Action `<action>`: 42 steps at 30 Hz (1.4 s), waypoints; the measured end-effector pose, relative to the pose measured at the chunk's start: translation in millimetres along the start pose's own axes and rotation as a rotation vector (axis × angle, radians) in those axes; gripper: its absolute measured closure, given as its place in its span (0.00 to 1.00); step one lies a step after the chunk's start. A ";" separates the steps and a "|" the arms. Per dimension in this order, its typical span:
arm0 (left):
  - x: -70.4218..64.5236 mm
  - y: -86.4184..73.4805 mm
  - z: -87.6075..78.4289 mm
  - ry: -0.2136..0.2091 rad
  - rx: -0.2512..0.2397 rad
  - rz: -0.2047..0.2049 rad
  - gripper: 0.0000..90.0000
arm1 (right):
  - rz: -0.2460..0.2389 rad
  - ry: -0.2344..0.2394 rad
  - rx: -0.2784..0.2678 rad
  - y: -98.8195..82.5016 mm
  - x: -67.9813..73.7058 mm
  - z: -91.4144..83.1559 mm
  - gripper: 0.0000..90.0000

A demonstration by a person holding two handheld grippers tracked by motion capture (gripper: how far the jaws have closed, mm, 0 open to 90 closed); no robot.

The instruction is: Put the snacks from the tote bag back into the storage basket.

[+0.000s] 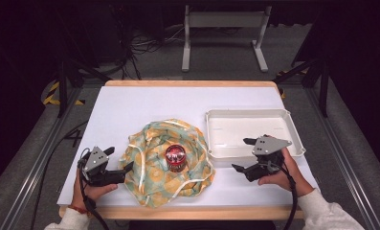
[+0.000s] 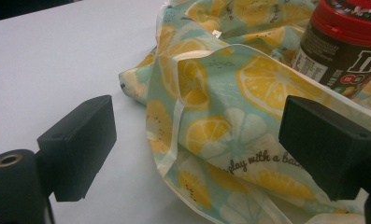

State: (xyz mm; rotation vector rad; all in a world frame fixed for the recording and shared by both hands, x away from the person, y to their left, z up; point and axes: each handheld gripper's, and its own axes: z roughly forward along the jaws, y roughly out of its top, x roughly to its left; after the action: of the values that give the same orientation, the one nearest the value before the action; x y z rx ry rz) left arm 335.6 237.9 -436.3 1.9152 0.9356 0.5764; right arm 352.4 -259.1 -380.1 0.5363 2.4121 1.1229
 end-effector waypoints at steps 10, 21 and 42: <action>1.0 -1.2 -4.3 0.020 -0.003 0.002 0.13 | -0.084 0.027 0.007 40.2 1.0 28.5 0.15; 0.7 -2.9 -6.3 0.022 -0.010 0.008 0.13 | -0.133 0.166 0.065 89.1 10.8 70.3 0.17; 1.3 -9.9 -9.8 0.032 -0.004 0.000 0.13 | -0.159 0.300 0.120 114.9 40.3 119.6 0.18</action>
State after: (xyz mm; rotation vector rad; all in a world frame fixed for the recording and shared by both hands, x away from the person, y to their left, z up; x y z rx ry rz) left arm 325.8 247.1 -440.2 1.9070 0.9544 0.6101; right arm 400.2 -95.7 -368.3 0.2170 2.7368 1.0587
